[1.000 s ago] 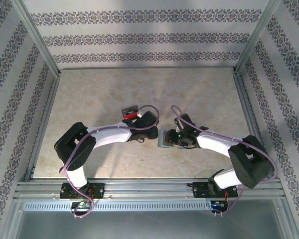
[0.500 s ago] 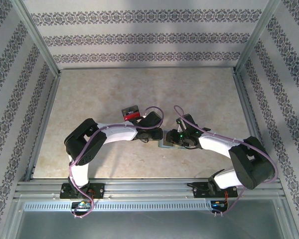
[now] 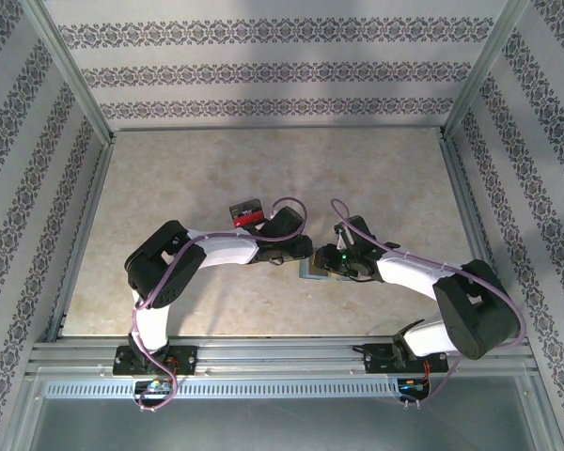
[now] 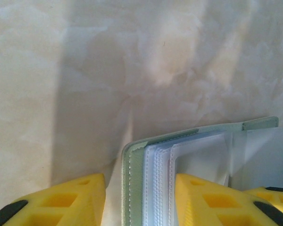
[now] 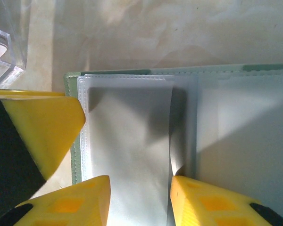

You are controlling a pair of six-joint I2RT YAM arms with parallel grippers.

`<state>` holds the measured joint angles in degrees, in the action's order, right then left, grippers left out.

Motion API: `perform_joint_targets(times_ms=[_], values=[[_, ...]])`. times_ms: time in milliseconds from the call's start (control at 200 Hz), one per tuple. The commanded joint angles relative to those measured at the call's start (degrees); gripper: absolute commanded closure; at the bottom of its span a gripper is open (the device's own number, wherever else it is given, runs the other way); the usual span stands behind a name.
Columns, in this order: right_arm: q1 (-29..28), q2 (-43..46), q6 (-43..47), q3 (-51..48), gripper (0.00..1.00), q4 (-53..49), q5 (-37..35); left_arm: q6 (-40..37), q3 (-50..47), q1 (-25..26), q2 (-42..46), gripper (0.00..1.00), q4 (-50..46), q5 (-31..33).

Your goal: Take the credit cards out of the card holder

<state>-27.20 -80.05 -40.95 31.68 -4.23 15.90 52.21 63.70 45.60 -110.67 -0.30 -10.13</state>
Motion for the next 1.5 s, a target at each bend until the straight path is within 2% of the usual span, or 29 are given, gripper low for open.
perform_joint_targets(times_ms=[0,180,565,879,1109,1324,1494], values=[[0.48,0.63,-0.93,-1.26,0.60,-1.45,-0.61,2.42,-2.24,-0.86,-0.73,0.62,7.06,-2.25],[0.81,0.73,-0.97,-1.22,0.60,-1.11,-0.22,3.68,-5.02,-1.04,0.05,0.73,14.15,-3.37],[1.80,-0.10,-1.54,-1.79,0.60,0.78,0.97,5.19,-6.90,-0.96,-1.17,0.74,27.25,-8.52],[1.89,0.76,-1.94,-1.71,0.60,0.98,1.30,5.63,-7.89,-0.99,-0.70,0.82,26.45,-8.08],[2.05,3.69,-2.00,-1.55,0.59,-0.37,1.43,4.15,-8.33,-1.04,0.81,1.00,23.83,-6.65],[1.98,7.41,-1.03,-0.49,0.59,-3.32,1.17,2.23,-9.49,-0.97,4.53,1.00,22.07,-4.28],[-0.08,9.94,0.37,1.79,0.55,-8.51,-2.69,0.14,-10.92,-0.96,9.18,1.00,18.82,-0.68]])
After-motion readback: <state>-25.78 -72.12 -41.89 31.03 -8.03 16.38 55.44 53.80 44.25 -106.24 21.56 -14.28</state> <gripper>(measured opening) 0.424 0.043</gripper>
